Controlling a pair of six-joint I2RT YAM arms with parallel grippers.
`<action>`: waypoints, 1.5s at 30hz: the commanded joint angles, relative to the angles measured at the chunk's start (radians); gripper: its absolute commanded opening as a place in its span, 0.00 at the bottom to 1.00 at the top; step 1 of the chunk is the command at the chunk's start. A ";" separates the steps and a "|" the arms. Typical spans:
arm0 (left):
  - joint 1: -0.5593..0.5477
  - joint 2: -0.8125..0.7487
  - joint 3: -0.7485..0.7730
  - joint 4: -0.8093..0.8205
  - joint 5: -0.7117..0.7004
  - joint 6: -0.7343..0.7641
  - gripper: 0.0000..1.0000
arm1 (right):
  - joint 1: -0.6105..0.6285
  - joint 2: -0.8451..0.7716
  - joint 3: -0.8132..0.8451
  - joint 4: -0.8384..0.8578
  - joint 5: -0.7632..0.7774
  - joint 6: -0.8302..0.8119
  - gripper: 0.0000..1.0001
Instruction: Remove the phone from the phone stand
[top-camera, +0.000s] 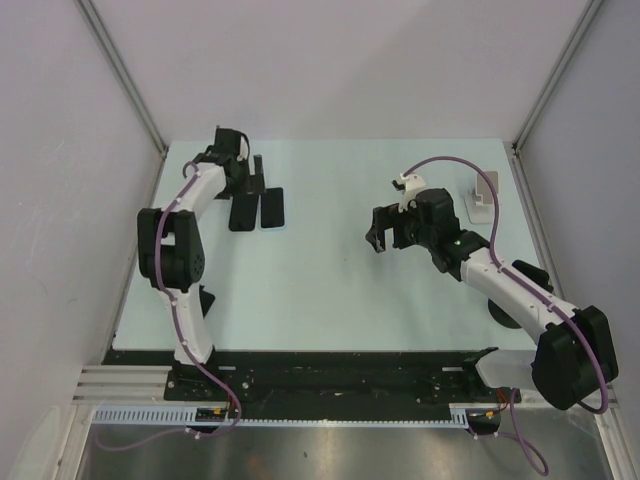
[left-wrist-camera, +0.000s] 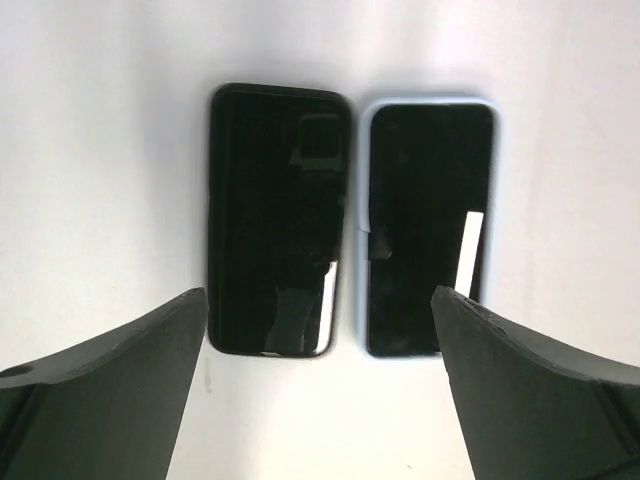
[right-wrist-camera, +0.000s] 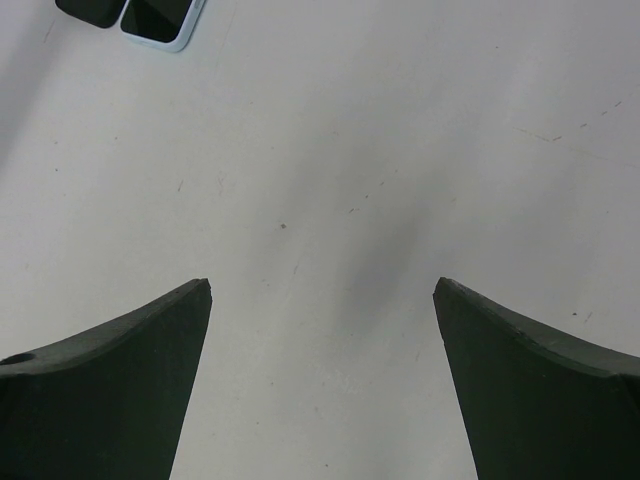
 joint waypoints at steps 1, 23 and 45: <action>-0.114 -0.100 -0.035 0.010 0.050 -0.057 0.99 | 0.006 -0.023 -0.002 0.025 0.006 -0.012 0.99; -0.342 0.107 0.038 0.018 0.111 -0.126 1.00 | 0.009 -0.023 -0.002 0.020 0.012 -0.012 0.99; -0.303 0.084 -0.032 0.019 0.074 -0.126 1.00 | 0.012 -0.020 -0.002 0.023 0.010 -0.012 0.99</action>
